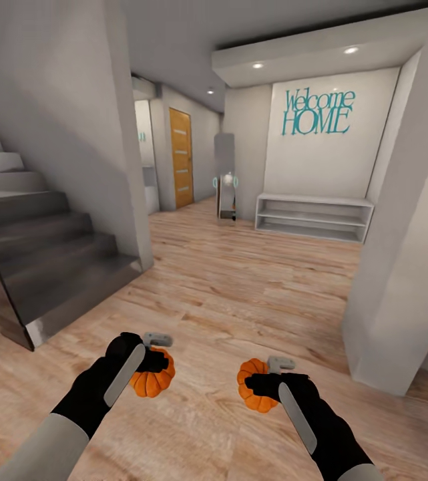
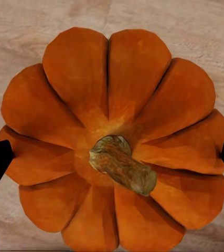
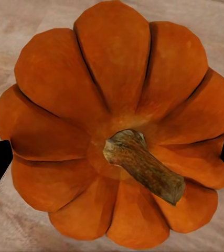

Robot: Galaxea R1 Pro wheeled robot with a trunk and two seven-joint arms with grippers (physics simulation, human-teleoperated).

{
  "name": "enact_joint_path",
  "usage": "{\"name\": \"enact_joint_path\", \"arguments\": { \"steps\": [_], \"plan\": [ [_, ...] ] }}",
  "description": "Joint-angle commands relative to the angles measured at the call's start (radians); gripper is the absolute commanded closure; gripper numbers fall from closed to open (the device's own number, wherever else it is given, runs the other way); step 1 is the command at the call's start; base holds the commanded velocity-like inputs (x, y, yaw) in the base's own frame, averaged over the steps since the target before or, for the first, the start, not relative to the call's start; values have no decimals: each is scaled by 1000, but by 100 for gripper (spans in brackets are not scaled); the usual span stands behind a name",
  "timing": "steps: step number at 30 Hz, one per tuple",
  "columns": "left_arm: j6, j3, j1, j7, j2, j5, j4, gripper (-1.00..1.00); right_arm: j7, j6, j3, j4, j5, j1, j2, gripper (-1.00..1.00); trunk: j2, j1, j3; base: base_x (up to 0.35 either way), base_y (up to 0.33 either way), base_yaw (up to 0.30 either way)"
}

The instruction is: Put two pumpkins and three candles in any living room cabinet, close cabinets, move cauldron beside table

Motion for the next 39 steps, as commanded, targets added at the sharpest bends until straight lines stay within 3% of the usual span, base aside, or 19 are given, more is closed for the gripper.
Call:
{"name": "enact_joint_path", "arguments": {
  "steps": [1,39],
  "plan": [
    [2,-3,-1,11,1,9,-1,100,-8,2,1,-1,-12,0,-1,100,7,-4,1,0,0,198],
    [2,-6,0,11,0,5,-1,100,-6,-1,3,-1,-12,0,3,100,273,-150,75,0,0,194]
  ]
}}
